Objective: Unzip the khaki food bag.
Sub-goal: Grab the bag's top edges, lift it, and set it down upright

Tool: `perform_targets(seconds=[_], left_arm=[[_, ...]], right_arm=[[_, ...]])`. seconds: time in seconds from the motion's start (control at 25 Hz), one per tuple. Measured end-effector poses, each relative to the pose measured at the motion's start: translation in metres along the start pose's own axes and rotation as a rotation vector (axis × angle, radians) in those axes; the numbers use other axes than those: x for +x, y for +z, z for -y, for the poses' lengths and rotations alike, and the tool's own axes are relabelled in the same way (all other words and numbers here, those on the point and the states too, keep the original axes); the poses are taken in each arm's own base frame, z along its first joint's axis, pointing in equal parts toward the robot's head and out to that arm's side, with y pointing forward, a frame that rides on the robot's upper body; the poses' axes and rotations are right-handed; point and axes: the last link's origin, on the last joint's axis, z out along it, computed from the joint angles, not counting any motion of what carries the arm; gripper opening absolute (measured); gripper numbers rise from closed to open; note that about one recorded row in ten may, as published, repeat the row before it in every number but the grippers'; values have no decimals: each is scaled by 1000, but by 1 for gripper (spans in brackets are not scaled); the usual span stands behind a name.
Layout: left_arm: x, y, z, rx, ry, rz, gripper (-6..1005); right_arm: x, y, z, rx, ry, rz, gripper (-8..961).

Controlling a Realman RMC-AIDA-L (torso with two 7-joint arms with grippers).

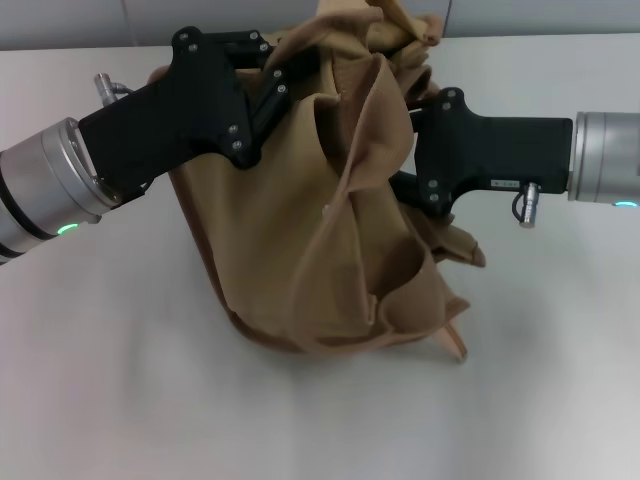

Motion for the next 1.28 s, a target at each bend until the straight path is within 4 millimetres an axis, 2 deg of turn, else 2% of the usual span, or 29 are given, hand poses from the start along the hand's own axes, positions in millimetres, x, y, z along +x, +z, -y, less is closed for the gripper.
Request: perform_targets(seconds=[0.12,0.32,0.52,1.0,1.16,1.28], left_arm=[[0,0,0,-2,0,1,110],[0,0,0,-3,0,2,112],[0,-1,0,2,3,1,113],[0,-2,2,29,-1,-8,117],[1,-1,4,38,-2,-10,118],[1,-1,5,42,-2,-9,119]], right_arm=[[1,5,1,13,0,-7,338],[5,14,-3,5,-8,-39,183],[9,12,-5,10,3,-46,133],[19,-29,-19,34,73,6,1],[30,-53,-31,17,99,-21,3],[34,-60,-36,15,115,-24,4]])
